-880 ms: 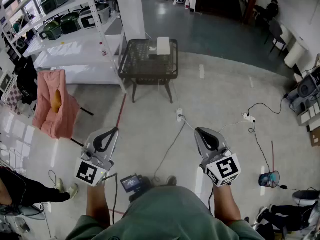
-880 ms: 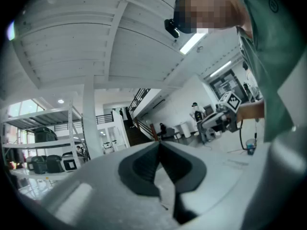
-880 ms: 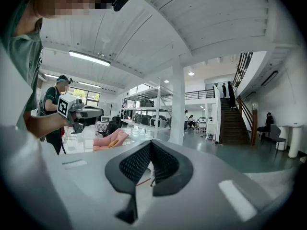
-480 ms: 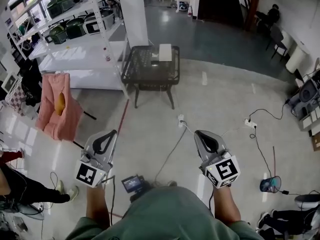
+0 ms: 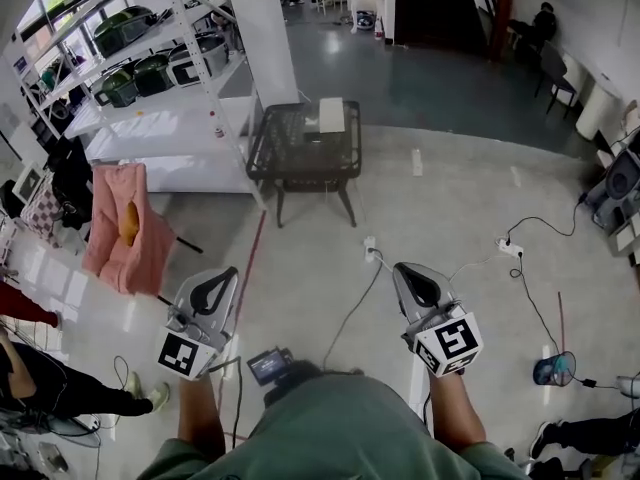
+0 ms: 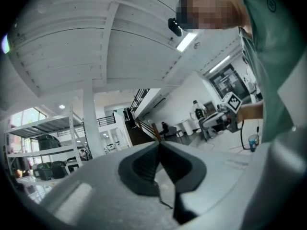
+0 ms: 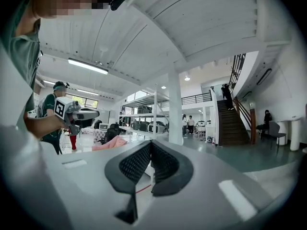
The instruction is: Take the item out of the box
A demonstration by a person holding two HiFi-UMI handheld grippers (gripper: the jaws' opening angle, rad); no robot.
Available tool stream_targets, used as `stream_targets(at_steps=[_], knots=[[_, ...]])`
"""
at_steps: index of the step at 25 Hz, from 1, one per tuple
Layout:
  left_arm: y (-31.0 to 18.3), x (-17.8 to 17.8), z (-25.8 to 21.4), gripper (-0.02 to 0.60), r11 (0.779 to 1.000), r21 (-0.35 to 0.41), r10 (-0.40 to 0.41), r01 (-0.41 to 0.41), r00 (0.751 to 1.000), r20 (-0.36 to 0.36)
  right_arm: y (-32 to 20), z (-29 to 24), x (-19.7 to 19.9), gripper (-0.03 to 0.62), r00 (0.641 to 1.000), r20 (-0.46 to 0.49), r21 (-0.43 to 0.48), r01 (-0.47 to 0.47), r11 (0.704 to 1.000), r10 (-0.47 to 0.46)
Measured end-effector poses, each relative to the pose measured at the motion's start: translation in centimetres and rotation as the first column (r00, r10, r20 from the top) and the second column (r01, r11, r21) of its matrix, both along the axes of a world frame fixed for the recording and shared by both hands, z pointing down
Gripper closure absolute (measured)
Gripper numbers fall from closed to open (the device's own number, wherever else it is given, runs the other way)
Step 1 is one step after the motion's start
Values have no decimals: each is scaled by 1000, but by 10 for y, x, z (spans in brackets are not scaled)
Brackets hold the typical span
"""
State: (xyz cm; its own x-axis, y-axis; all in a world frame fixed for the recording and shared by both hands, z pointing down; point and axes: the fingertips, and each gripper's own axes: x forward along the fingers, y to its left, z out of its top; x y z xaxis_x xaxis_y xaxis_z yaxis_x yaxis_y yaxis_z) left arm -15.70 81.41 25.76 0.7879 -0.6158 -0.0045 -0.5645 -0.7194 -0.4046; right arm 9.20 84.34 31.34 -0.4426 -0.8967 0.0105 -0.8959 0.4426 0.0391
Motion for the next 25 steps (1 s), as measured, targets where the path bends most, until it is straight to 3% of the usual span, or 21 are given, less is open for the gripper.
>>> stream_targets(at_steps=[6, 12, 25], knots=[[-27, 0, 14, 580, 1000, -19, -11, 11, 1000, 7, -29, 12, 5, 589, 1000, 17, -25, 3, 1000, -3], [-70, 7, 27, 580, 998, -59, 28, -29, 1000, -11, -67, 24, 5, 589, 1000, 7, -83, -27, 996, 28], [-219, -36, 34, 580, 992, -96, 79, -86, 994, -72, -196, 23, -46, 589, 997, -37, -114, -77, 991, 73]])
